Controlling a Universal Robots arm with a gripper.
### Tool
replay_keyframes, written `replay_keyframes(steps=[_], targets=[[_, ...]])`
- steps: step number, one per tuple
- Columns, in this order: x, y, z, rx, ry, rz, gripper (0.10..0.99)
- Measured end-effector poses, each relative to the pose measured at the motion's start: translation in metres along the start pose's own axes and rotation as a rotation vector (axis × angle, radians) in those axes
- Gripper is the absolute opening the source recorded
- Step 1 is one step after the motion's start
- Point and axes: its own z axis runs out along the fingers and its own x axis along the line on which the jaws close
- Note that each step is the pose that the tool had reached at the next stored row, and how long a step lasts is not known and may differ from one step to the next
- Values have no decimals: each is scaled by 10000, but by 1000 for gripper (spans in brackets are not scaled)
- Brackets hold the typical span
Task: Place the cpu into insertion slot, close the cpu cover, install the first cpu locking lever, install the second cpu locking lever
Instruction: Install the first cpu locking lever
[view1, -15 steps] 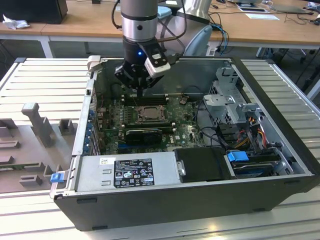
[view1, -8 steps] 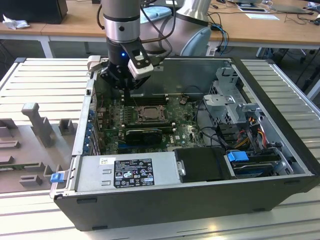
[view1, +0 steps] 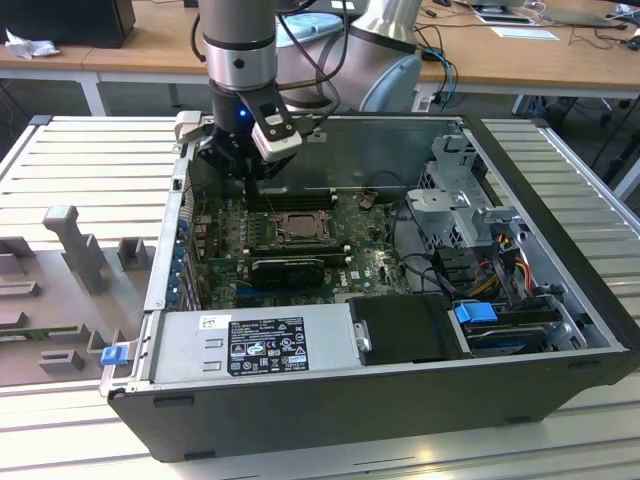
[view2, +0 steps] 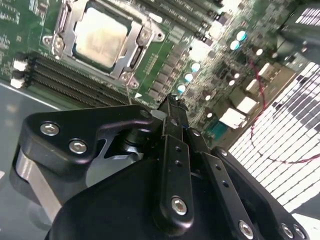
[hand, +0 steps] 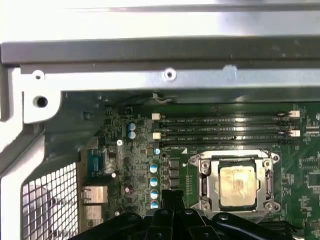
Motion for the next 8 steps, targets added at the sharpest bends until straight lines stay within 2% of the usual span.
replay_keyframes(steps=[2,8], targets=[[1,67,9,-48,0,1,106],[4,181,28,-59,1,-7,106]])
